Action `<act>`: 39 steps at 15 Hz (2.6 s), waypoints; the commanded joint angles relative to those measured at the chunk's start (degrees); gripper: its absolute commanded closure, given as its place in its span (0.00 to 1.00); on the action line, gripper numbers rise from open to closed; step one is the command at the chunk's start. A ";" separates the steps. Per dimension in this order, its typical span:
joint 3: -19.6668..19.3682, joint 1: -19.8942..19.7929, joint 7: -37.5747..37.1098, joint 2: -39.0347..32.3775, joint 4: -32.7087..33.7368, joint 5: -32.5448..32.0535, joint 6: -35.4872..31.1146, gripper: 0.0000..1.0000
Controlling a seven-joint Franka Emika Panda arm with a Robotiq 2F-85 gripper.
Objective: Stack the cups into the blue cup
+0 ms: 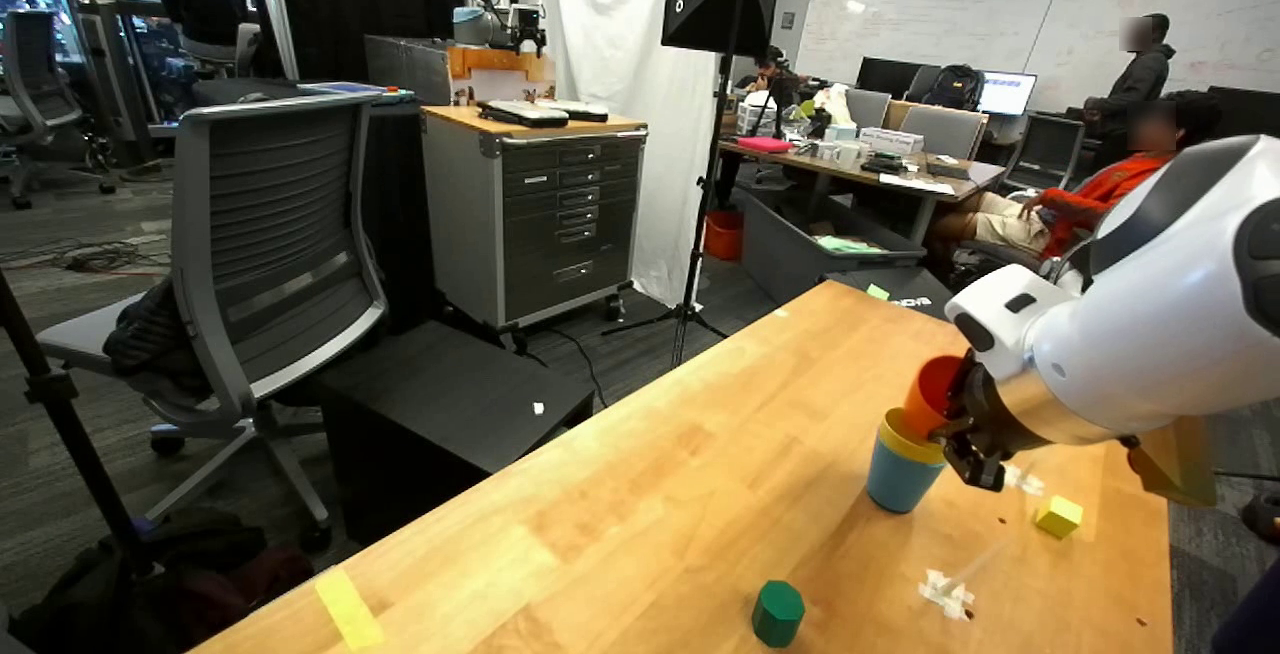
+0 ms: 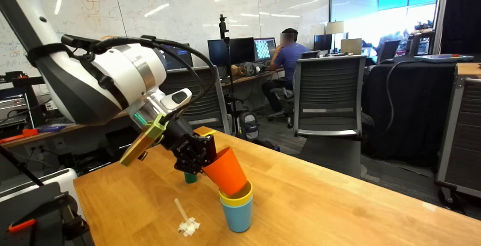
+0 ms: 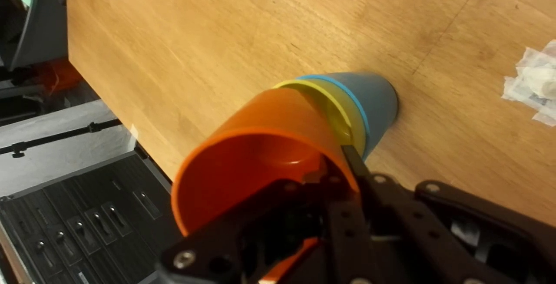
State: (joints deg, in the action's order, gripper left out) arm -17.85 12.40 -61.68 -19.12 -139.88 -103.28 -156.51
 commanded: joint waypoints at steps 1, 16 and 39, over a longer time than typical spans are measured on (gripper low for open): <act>0.58 0.51 0.49 -1.14 1.25 1.07 0.36 0.99; 1.19 0.41 2.81 -5.99 6.02 3.81 0.30 0.99; -3.27 -4.43 12.83 11.23 0.14 13.66 -12.08 0.00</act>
State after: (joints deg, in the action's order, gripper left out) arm -19.50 9.93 -56.78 -16.24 -135.86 -96.64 -164.52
